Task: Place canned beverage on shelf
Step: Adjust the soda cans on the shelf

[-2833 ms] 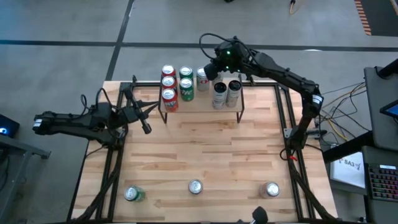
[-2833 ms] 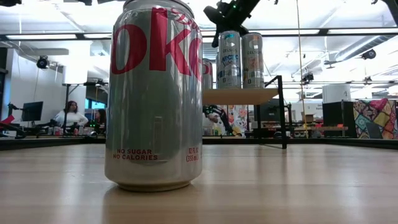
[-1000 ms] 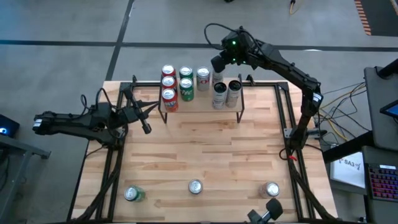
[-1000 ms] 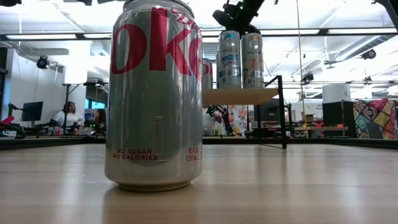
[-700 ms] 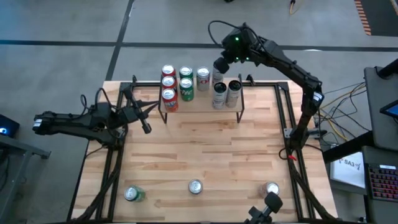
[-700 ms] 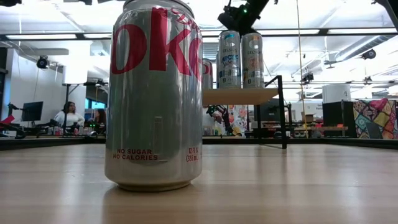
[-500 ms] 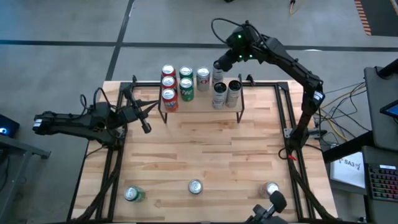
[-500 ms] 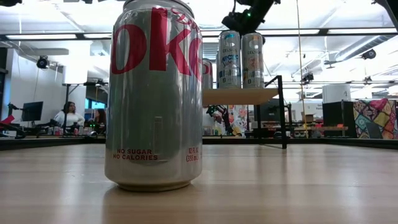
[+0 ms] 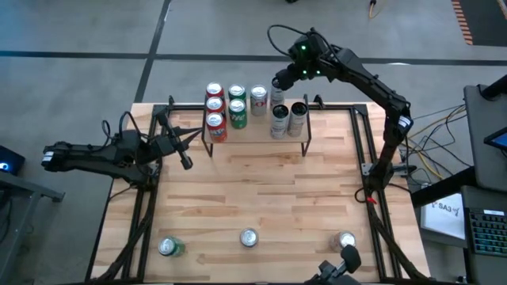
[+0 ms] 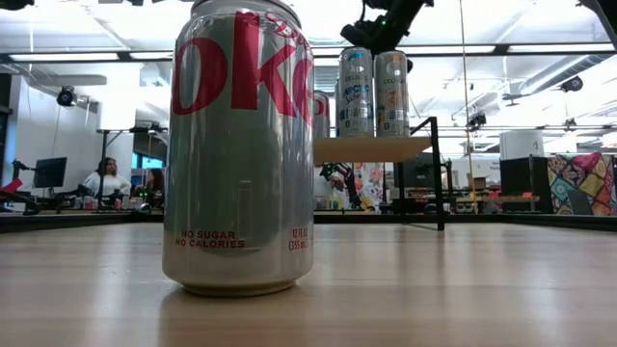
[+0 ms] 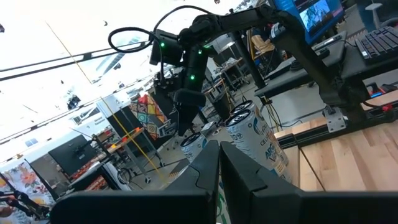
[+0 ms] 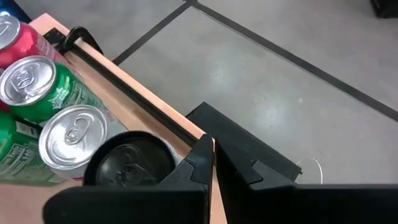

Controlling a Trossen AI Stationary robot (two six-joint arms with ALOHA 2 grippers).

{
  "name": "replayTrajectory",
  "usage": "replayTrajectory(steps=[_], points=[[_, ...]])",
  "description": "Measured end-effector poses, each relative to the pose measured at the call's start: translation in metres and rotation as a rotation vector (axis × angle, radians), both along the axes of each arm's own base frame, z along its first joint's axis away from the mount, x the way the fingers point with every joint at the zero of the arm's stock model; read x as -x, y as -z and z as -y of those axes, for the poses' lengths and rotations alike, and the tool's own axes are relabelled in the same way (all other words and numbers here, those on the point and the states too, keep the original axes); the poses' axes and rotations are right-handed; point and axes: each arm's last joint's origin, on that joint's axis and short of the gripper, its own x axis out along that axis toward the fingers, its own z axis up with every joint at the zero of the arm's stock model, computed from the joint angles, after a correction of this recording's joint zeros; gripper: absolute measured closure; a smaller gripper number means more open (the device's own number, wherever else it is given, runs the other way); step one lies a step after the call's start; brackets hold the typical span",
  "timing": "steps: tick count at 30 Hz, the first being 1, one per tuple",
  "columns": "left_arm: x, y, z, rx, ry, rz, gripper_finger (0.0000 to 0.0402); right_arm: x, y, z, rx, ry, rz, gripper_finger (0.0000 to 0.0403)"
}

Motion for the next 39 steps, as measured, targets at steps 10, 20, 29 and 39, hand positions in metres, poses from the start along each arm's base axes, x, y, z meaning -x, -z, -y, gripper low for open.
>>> replayTrajectory(steps=[10, 20, 29, 39], points=[[0.000, 0.000, 0.000, -0.001, 0.000, -0.001, 0.0402, -0.014, 0.007, 0.007, 0.029, -0.016, 0.021, 0.0394], [0.000, 0.000, 0.000, -0.004, -0.001, -0.003, 0.0402, -0.024, 0.008, 0.009, 0.060, -0.073, 0.065, 0.0394], [0.000, 0.000, 0.000, -0.004, -0.001, -0.003, 0.0402, -0.026, 0.013, 0.006, 0.014, -0.104, 0.050, 0.0394], [0.000, 0.000, 0.000, -0.004, -0.001, -0.003, 0.0402, -0.026, 0.013, -0.001, 0.005, -0.132, 0.017, 0.0394]])
